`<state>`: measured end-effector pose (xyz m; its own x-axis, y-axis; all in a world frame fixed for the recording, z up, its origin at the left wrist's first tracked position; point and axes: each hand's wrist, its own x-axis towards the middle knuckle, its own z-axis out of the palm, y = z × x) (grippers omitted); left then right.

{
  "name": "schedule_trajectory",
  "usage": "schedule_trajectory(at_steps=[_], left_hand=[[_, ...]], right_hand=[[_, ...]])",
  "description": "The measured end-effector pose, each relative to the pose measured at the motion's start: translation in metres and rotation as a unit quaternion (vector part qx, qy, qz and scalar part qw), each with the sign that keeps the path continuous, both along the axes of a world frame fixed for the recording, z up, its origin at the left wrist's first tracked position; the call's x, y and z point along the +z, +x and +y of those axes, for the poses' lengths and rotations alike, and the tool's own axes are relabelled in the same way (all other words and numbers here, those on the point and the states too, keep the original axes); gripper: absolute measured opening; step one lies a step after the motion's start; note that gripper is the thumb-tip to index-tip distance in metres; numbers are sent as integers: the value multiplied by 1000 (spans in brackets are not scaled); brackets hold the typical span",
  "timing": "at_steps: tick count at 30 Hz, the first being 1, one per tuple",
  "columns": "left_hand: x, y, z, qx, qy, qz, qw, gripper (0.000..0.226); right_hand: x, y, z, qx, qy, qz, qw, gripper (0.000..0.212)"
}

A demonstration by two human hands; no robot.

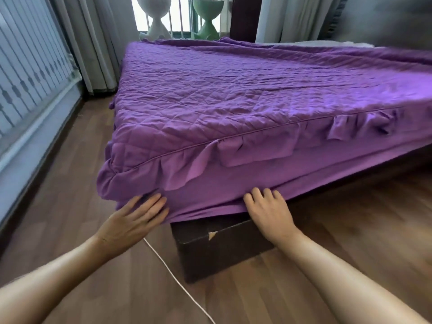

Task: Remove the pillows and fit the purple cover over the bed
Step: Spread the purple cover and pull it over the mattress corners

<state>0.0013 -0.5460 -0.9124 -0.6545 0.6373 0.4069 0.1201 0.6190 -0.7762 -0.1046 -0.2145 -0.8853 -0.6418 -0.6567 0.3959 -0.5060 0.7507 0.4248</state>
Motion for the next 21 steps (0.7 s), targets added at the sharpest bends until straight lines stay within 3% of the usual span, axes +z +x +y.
schedule_trajectory(at_steps=[4, 9, 12, 17, 21], left_hand=[[8, -7, 7, -23, -11, -61, 998, 45], [24, -12, 24, -39, -10, -86, 995, 44], [20, -9, 26, 0, -33, -117, 993, 51], [27, -5, 55, 38, 20, -165, 985, 48], [53, -13, 95, -57, 60, -133, 988, 36]], right_hand=[[-8, -3, -2, -27, -11, -72, 997, 7], [-17, -8, 9, -33, -42, -107, 993, 21], [-24, -10, 14, -19, -61, -131, 989, 36], [-34, -19, 31, 8, -69, -182, 981, 57], [-23, -23, 38, -4, -83, -248, 965, 63]])
